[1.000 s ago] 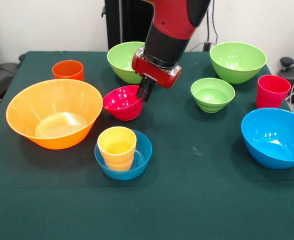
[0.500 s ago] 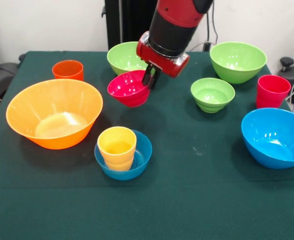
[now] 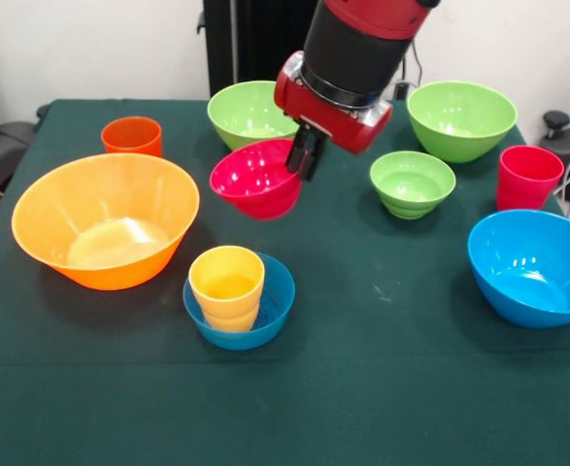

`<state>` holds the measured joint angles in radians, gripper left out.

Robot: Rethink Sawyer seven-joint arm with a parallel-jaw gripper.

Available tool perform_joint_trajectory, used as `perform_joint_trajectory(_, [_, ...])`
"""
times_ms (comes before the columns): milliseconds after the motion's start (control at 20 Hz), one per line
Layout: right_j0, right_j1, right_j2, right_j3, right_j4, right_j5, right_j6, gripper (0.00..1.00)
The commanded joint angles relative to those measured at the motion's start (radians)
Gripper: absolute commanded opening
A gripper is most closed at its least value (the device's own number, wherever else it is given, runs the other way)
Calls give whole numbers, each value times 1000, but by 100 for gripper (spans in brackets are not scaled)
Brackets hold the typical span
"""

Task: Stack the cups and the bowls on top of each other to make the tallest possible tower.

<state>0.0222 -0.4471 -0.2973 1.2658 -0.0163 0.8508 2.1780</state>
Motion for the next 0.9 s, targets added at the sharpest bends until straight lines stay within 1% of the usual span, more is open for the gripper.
perform_joint_trajectory(50, [-7,104,88,-263,5,79,63,0])
perform_joint_trajectory(200, [-13,142,81,-327,0,93,61,0])
perform_joint_trajectory(300, [-20,154,83,-340,-4,84,50,0])
perform_joint_trajectory(350, [-25,152,88,-330,-2,77,45,0])
perform_joint_trajectory(550, [-36,166,93,-357,-4,97,15,0])
perform_joint_trajectory(700, [-49,179,98,-402,-3,132,-15,0])
perform_joint_trajectory(900, [-45,182,80,-416,-20,172,-39,0])
